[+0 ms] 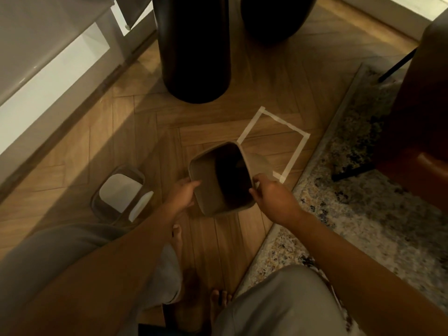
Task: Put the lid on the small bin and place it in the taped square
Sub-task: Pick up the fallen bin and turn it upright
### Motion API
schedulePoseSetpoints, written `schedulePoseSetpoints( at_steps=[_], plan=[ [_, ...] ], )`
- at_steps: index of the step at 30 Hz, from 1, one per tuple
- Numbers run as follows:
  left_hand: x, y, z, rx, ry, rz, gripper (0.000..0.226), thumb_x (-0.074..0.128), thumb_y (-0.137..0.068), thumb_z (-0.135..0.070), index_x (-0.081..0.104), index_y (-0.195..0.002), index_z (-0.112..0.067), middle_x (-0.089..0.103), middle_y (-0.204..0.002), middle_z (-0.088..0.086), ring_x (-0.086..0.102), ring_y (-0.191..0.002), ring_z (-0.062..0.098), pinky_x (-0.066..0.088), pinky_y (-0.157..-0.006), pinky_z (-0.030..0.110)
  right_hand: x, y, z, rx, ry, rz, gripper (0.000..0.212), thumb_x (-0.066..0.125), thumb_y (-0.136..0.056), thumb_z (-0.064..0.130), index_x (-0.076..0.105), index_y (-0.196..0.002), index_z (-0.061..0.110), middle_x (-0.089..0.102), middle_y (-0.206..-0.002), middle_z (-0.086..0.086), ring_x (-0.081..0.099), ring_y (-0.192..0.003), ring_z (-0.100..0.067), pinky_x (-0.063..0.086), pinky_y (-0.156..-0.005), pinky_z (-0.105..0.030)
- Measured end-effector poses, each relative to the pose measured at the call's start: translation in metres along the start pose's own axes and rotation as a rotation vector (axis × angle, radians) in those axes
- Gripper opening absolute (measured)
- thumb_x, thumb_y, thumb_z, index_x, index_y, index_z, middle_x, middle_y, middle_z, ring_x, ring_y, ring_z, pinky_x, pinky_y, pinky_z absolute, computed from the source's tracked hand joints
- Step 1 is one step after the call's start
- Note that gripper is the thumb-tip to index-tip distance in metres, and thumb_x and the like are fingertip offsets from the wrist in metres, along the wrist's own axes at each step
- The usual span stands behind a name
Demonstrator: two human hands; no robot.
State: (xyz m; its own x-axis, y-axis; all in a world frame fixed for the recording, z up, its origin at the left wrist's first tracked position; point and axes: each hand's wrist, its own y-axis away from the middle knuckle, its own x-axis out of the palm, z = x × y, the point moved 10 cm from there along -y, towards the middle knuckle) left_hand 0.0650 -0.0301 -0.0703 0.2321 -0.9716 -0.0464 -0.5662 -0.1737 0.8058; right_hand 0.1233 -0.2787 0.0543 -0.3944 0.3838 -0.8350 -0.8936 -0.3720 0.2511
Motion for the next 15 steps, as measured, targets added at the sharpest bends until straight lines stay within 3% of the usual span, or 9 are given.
schedulePoseSetpoints(
  at_steps=[1, 4, 7, 11, 13, 15],
  plan=[
    [-0.002, 0.001, -0.009, 0.020, 0.002, 0.001, 0.018, 0.066, -0.096, -0.032, 0.073, -0.112, -0.027, 0.078, -0.108, 0.002, 0.073, -0.097, 0.018, 0.057, -0.089, 0.038, -0.006, -0.003, -0.001, 0.017, 0.010, -0.007, 0.026, 0.058, -0.103, 0.031, 0.056, -0.125, 0.018, 0.076, -0.093, -0.004, 0.072, -0.082, -0.023, 0.058, -0.068, -0.038],
    [-0.005, 0.006, -0.034, 0.089, 0.033, 0.018, 0.013, 0.064, -0.098, -0.022, 0.074, -0.106, -0.023, 0.080, -0.100, 0.002, 0.075, -0.093, 0.020, 0.059, -0.068, 0.031, -0.019, -0.009, -0.005, 0.071, 0.013, -0.010, 0.027, 0.057, -0.104, 0.029, 0.058, -0.128, 0.015, 0.077, -0.098, -0.004, 0.073, -0.088, -0.023, 0.057, -0.072, -0.037],
    [0.000, 0.019, -0.061, 0.172, -0.038, 0.072, 0.028, 0.060, -0.101, -0.017, 0.068, -0.127, -0.024, 0.077, -0.113, 0.005, 0.075, -0.098, 0.021, 0.058, -0.057, 0.026, -0.026, -0.006, -0.009, 0.136, -0.039, -0.019, 0.029, 0.057, -0.105, 0.027, 0.058, -0.129, 0.011, 0.076, -0.105, -0.008, 0.072, -0.093, -0.026, 0.058, -0.078, -0.041],
    [0.002, 0.038, -0.090, 0.247, -0.181, 0.101, 0.058, 0.059, -0.102, -0.014, 0.041, -0.155, -0.029, 0.066, -0.123, -0.004, 0.068, -0.089, 0.008, 0.054, -0.050, 0.016, -0.025, 0.009, -0.016, 0.228, -0.082, -0.041, 0.030, 0.059, -0.104, 0.026, 0.059, -0.129, 0.010, 0.076, -0.102, -0.007, 0.071, -0.095, -0.024, 0.054, -0.078, -0.035],
    [0.006, 0.048, -0.100, 0.278, -0.251, 0.132, 0.061, 0.059, -0.102, -0.014, 0.037, -0.158, -0.029, 0.064, -0.131, 0.000, 0.067, -0.091, 0.009, 0.055, -0.054, 0.017, -0.023, 0.023, -0.016, 0.252, -0.102, -0.070, 0.029, 0.060, -0.103, 0.025, 0.061, -0.128, 0.009, 0.077, -0.094, -0.006, 0.071, -0.090, -0.023, 0.050, -0.073, -0.031],
    [0.013, 0.054, -0.104, 0.291, -0.285, 0.168, 0.062, 0.059, -0.102, -0.015, 0.036, -0.159, -0.027, 0.063, -0.137, 0.003, 0.069, -0.104, 0.018, 0.060, -0.075, 0.029, -0.018, 0.034, -0.017, 0.274, -0.122, -0.081, 0.027, 0.062, -0.102, 0.023, 0.062, -0.125, 0.008, 0.077, -0.090, -0.007, 0.071, -0.089, -0.023, 0.051, -0.074, -0.032]
  ],
)
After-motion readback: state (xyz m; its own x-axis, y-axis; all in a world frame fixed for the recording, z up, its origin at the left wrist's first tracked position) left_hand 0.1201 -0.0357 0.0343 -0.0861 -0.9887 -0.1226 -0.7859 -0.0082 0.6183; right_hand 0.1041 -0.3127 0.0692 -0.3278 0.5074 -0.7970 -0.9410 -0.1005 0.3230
